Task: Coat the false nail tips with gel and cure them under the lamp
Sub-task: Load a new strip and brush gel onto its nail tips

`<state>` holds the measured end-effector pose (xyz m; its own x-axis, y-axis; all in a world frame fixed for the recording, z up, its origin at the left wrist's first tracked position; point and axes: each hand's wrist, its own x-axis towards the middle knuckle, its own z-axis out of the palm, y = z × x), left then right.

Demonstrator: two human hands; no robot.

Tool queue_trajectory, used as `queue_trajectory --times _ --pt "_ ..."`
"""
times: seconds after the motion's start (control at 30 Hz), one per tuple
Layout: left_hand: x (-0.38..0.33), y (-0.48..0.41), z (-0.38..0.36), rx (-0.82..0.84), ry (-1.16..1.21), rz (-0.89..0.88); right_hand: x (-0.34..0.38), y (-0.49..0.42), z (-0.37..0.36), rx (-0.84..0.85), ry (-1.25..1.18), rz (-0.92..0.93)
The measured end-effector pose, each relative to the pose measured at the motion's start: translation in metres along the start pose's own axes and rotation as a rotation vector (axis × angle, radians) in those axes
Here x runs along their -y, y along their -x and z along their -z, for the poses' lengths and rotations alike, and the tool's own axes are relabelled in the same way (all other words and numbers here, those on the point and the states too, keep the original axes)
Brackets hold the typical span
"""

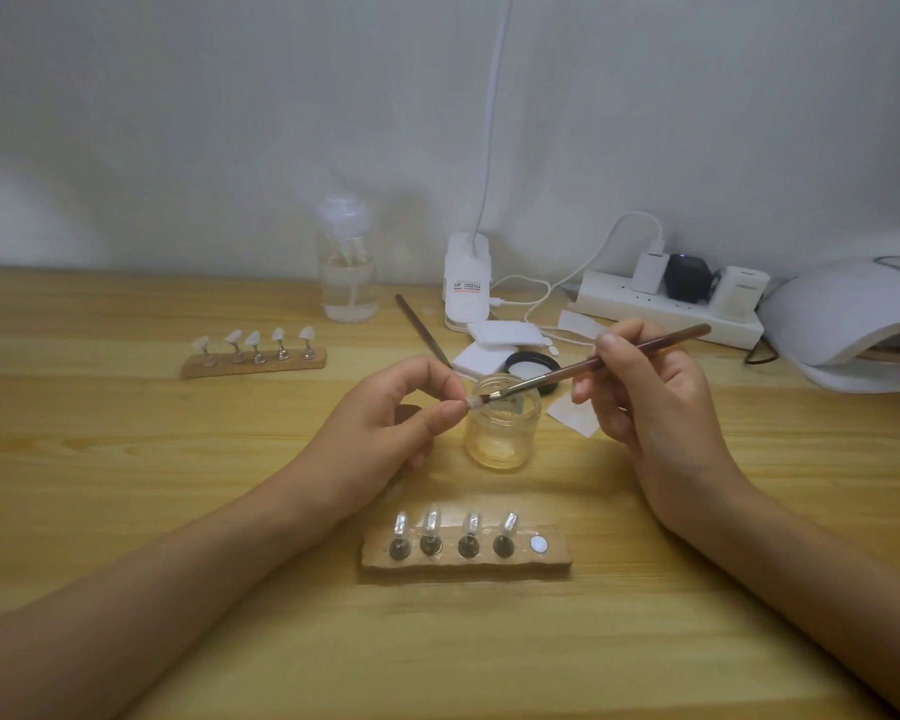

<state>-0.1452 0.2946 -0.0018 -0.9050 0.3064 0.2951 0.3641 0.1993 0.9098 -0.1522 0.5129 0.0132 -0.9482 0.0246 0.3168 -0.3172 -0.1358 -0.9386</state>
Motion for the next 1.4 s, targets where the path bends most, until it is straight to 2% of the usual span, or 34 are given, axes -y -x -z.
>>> queue_trajectory --times 0.1,0.23,0.4,0.57,0.73,1.0,1.07,1.23,1.4 --pt "0.000 0.000 0.000 -0.004 0.008 0.004 0.000 -0.001 0.003 -0.042 -0.008 -0.007" --pt "0.000 0.001 0.000 -0.006 -0.003 0.009 0.001 0.003 -0.002 0.053 -0.009 0.040" --pt "-0.001 0.001 0.000 -0.009 -0.006 0.019 0.002 0.000 0.003 -0.069 0.020 -0.006" --pt "-0.001 0.000 0.000 -0.008 -0.005 0.023 0.002 0.003 0.000 0.043 0.032 0.054" --pt "-0.001 0.001 0.000 -0.015 0.007 0.020 0.004 -0.004 0.011 -0.144 0.027 0.020" --pt "0.001 0.000 0.000 -0.017 0.008 0.027 0.006 -0.015 0.027 -0.229 0.001 0.077" --pt "0.001 0.000 0.000 -0.014 0.013 0.027 0.006 -0.015 0.029 -0.186 -0.042 0.104" --pt "0.004 -0.001 0.000 -0.012 0.029 0.019 0.008 -0.016 0.026 0.153 0.074 0.304" --pt "0.003 0.000 0.000 -0.003 0.031 0.026 0.019 -0.017 0.033 0.164 0.125 0.388"
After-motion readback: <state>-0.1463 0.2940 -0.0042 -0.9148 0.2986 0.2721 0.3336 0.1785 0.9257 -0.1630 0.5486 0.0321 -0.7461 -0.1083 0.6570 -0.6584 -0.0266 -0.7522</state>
